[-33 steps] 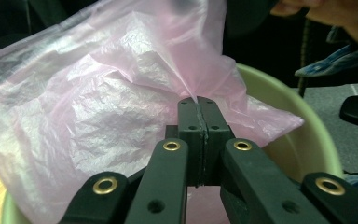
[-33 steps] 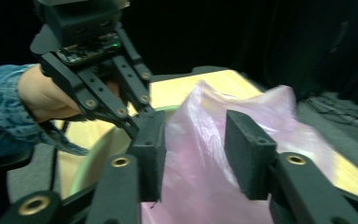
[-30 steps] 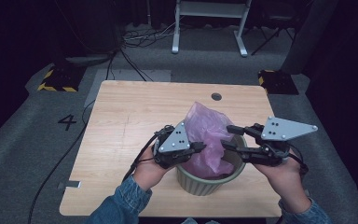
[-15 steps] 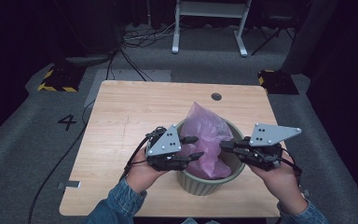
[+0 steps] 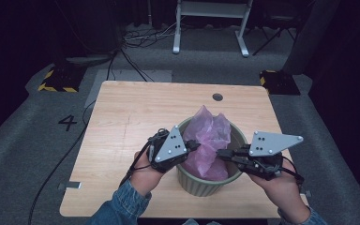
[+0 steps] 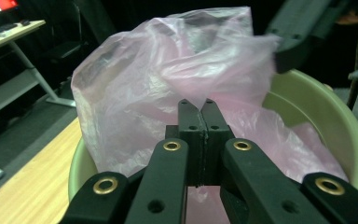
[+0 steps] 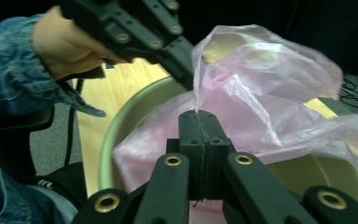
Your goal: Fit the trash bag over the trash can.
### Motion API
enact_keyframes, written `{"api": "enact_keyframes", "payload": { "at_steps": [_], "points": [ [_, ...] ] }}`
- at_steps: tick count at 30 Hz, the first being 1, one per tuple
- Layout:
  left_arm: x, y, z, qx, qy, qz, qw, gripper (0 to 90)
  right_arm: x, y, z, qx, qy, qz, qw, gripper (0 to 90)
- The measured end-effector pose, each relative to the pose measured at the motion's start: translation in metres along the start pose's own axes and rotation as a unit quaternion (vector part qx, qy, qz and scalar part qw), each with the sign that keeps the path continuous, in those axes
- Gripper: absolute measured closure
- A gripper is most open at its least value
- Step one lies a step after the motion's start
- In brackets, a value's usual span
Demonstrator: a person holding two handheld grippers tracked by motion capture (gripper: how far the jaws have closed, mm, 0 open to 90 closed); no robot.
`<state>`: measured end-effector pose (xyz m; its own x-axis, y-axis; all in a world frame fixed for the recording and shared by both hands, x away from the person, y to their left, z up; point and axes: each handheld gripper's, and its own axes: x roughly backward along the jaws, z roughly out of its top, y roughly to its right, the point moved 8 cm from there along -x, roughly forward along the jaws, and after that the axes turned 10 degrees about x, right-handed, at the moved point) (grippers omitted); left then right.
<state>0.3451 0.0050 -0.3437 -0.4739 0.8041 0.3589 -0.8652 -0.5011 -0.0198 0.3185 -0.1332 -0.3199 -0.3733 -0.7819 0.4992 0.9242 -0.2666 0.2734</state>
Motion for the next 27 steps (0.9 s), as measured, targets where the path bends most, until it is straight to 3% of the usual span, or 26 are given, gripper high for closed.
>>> {"api": "enact_keyframes", "payload": {
  "at_steps": [6,11,16,23,27],
  "points": [
    [0.0,-0.007,0.0,0.012,0.039,-0.005,0.9992,89.6,-0.001,0.001,-0.005,-0.022,0.003,0.014,0.9996,89.4],
    [0.001,-0.009,-0.001,0.003,0.044,-0.003,0.999,89.6,-0.003,0.001,-0.008,-0.028,0.004,0.027,0.9992,88.0],
    [-0.001,-0.009,-0.006,-0.005,0.031,-0.007,0.9995,89.6,0.006,0.008,-0.001,-0.026,0.024,0.006,0.9994,79.6],
    [-0.004,-0.005,-0.009,-0.01,0.024,-0.013,0.9996,89.5,0.013,0.03,0.007,-0.021,0.044,-0.048,0.9977,52.4],
    [-0.004,-0.005,-0.007,-0.004,0.027,-0.015,0.9995,89.4,0.0,0.03,0.005,-0.025,0.033,-0.013,0.9991,48.7]
  ]
}}
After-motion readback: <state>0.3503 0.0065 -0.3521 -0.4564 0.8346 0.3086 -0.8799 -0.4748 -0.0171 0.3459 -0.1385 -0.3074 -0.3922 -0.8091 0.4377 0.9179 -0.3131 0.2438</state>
